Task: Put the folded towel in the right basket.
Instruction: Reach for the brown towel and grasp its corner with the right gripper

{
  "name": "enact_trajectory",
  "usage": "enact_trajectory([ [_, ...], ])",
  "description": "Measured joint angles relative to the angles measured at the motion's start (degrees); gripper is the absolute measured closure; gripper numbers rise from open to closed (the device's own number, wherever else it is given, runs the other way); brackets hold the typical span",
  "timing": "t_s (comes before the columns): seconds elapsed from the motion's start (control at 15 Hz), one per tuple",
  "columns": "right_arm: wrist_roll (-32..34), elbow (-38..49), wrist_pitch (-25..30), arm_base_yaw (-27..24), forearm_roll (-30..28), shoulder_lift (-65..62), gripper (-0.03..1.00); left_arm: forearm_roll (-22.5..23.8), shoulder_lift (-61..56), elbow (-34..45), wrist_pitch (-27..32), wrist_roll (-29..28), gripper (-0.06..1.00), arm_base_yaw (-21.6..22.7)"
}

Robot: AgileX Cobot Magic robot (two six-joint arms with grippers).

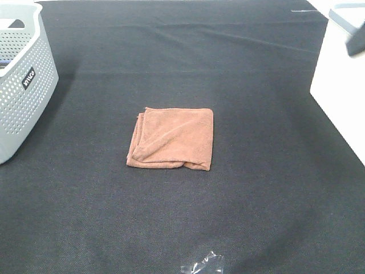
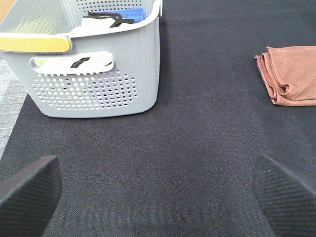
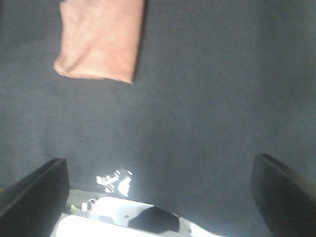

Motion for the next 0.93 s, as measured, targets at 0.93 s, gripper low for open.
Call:
enact_trajectory([
  [0.93, -7.91, -10.83, -23.26, 14.04, 16.9, 48.07, 0.01, 0.0, 0.0, 0.0, 0.0, 0.0, -0.04, 0.0],
])
